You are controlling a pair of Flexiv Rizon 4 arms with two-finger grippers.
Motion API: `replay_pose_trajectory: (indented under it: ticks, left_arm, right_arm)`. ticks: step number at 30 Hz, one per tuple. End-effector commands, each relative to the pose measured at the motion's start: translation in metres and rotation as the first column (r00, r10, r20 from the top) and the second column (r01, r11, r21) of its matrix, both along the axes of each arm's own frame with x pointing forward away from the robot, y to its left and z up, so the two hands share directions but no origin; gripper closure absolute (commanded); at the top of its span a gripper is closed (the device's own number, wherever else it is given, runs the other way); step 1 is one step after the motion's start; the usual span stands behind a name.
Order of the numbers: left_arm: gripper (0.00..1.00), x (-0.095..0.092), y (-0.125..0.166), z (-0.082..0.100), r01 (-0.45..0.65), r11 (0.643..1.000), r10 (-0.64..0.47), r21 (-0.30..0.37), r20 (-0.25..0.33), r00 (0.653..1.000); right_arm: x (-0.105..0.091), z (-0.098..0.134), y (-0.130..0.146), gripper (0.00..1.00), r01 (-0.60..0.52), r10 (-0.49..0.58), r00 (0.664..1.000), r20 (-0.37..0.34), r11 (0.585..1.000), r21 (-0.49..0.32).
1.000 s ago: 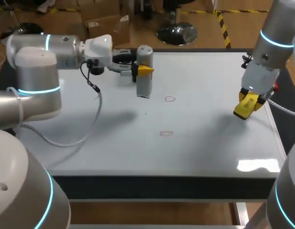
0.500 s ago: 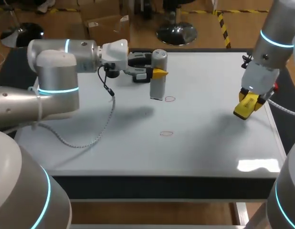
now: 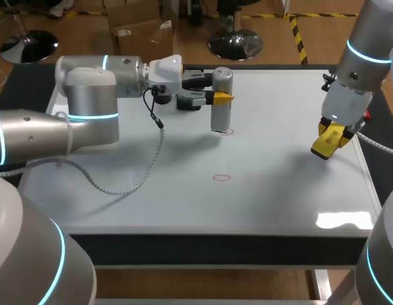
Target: Pick up the inspection probe, press it on each red-marked spot on the whiteboard one by one, put down the probe, pick up the eraser, and wipe off all the red marks.
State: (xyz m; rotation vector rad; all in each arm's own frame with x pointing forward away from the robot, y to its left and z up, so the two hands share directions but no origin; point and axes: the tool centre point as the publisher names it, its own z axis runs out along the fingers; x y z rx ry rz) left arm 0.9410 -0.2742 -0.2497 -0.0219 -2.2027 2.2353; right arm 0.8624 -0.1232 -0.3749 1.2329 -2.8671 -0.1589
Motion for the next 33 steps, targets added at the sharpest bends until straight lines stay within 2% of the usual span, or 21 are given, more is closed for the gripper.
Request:
replay_pose_trajectory:
  ticks: [1, 33]
  left_arm:
    - [1.00, 0.008, -0.005, -0.007, 0.018, 1.000, -0.018, -0.014, -0.004, 1.000]
    - [1.00, 0.013, -0.020, -0.032, 0.042, 0.999, -0.042, -0.007, 0.000, 0.999]
  right_arm:
    - [0.000, 0.000, 0.000, 1.00, -0.002, 0.002, 1.000, 0.000, 1.000, -0.003]
    - [0.000, 0.000, 0.000, 1.00, -0.002, 0.002, 1.000, 0.000, 1.000, -0.003]
